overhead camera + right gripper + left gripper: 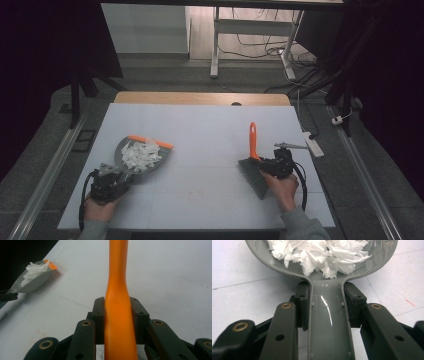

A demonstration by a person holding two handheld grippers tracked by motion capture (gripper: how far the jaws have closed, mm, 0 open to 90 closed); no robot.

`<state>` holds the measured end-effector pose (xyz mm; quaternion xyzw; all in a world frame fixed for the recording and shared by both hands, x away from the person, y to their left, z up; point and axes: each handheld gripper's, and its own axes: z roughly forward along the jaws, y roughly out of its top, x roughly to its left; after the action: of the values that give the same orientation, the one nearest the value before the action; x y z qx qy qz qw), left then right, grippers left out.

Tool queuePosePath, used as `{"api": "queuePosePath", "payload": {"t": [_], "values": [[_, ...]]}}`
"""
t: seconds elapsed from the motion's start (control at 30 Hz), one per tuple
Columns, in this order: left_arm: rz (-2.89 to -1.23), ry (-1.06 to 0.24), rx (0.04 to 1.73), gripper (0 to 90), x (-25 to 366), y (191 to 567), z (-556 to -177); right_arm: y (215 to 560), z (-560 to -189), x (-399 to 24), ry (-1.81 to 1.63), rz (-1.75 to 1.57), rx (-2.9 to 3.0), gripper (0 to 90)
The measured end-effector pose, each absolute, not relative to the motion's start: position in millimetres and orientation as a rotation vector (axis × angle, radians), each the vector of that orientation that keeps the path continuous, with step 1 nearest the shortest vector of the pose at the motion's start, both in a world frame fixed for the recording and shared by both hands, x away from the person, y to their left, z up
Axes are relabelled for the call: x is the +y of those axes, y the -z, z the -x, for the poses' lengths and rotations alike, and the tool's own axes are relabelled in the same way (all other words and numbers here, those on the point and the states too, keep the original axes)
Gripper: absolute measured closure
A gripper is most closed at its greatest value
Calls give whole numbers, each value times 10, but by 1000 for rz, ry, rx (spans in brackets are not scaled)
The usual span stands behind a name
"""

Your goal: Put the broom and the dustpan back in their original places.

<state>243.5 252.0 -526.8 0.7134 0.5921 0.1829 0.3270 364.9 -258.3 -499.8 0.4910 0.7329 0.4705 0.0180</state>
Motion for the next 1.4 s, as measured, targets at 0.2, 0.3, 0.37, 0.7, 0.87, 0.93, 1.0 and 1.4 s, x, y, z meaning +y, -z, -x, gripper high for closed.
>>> {"api": "queuePosePath", "payload": {"t": [0.2,0.3,0.37,0.7,0.87,0.93,1.0,1.4], "values": [[-1855,-478,1575,617,2523,5288,-2462,5045,-3716,-2635,-1431,-1584,2259,695],[-1850,-472,1589,617,2511,5311,-2487,5086,-3766,-2687,-1405,-1624,2258,684],[-1857,-463,1595,616,2499,5332,-2510,5113,-3794,-2716,-1383,-1643,2263,675],[-1867,-518,1630,614,2367,5377,-2548,5167,-3865,-2756,-1269,-1636,2295,589],[-1855,-463,1602,566,2369,5385,-2551,5170,-3874,-2752,-1230,-1614,2310,546],[-1866,-458,1576,449,2363,5376,-2538,5169,-3874,-2735,-1181,-1594,2315,494],[-1871,-491,1543,361,2359,5336,-2497,5162,-3872,-2734,-1158,-1571,2310,457],[-1875,-545,1379,145,2419,5099,-2312,4892,-3616,-2716,-1135,-1272,2303,393]]}}
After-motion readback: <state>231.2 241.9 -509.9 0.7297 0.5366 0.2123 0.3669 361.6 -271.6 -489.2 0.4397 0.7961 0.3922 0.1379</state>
